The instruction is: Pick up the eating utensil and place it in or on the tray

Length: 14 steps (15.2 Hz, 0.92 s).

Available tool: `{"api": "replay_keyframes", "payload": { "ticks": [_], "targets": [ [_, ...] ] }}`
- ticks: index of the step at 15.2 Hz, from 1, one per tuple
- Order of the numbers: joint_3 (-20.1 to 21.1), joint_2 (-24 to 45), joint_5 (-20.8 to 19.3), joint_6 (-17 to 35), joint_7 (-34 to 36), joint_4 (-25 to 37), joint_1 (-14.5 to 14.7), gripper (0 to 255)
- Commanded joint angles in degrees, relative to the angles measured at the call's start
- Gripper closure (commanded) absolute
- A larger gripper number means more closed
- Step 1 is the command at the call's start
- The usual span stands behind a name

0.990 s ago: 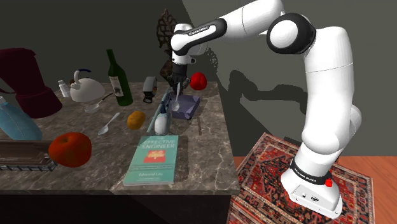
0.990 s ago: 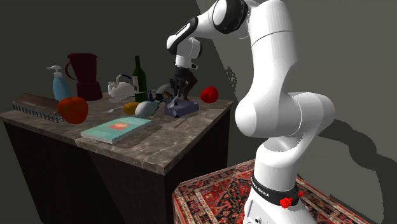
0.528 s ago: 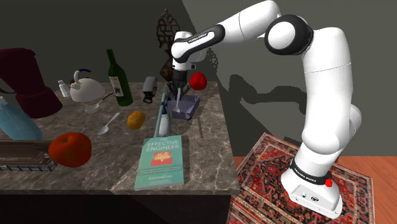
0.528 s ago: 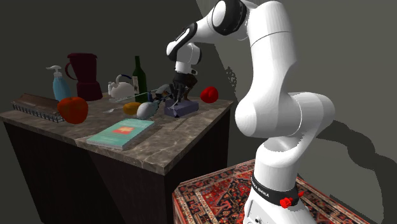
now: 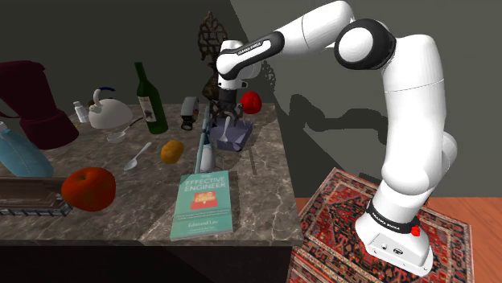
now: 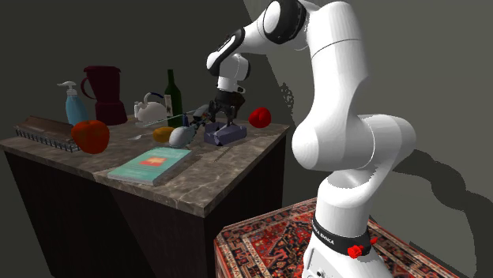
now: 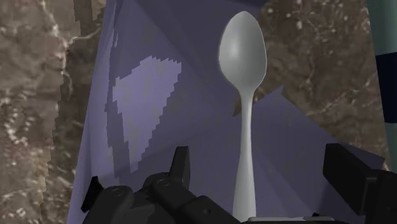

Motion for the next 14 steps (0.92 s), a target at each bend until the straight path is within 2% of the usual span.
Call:
{"api": "replay_keyframes", "payload": {
  "ticks": [1,2,6,14],
  "targets": [
    [0.0,-0.01,0.0,0.0,0.0,0.01,0.0,0],
    [0.0,0.04,-0.01,0.02,0.01,0.04,0.02,0],
    [-0.01,-2.09,0.32,-6.28,-0.12,4.15,-0.79,0],
    [-0.01,-2.1,0.32,-6.27,-0.12,4.13,-0.79,0]
  ]
}}
